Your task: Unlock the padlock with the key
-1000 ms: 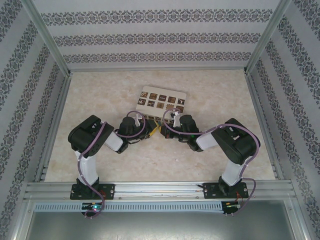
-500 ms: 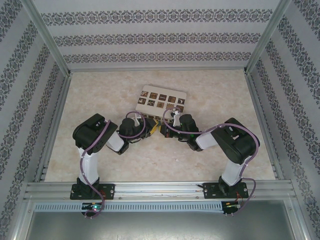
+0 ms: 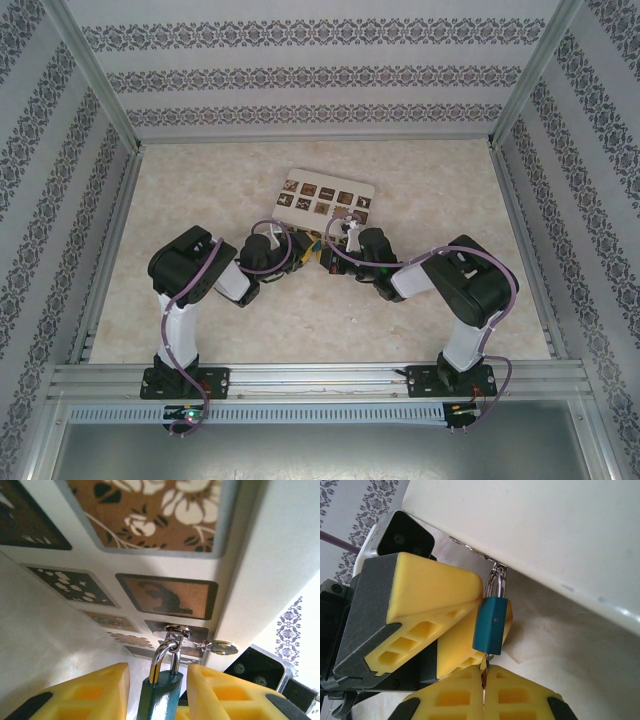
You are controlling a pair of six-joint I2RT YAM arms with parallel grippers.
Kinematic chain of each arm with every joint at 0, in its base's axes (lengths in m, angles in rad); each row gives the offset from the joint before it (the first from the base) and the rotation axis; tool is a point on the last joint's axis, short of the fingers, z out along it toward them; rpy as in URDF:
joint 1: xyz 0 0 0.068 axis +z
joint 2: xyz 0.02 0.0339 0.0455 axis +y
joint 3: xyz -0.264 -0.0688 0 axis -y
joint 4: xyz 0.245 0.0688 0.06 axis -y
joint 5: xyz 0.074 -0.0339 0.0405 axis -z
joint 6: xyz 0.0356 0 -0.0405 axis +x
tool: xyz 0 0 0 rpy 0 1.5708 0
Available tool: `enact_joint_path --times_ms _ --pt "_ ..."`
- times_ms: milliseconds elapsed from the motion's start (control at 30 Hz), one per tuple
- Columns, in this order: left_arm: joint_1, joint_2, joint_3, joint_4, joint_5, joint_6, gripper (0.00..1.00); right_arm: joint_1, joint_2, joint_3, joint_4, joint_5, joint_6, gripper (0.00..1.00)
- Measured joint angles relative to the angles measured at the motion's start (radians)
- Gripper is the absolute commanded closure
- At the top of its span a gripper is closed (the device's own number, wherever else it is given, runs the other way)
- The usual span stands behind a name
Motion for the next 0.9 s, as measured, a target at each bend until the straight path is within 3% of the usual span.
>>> enact_joint_path --times_ms 300,533,900 --pt "-0.002 0.003 0.017 -0.011 0.003 0.004 0.82 -0.008 0.005 0.004 0.011 0.0 0.023 1.0" --pt "-0.002 0.002 0.02 -0.021 0.0 0.015 0.9 -0.019 0.005 0.002 0.019 -0.008 0.036 0.83" --pt "-0.005 -0.099 0.021 -0.184 -0.001 0.039 0.9 -0.029 -0.13 -0.111 -0.04 0.055 -0.013 0.58"
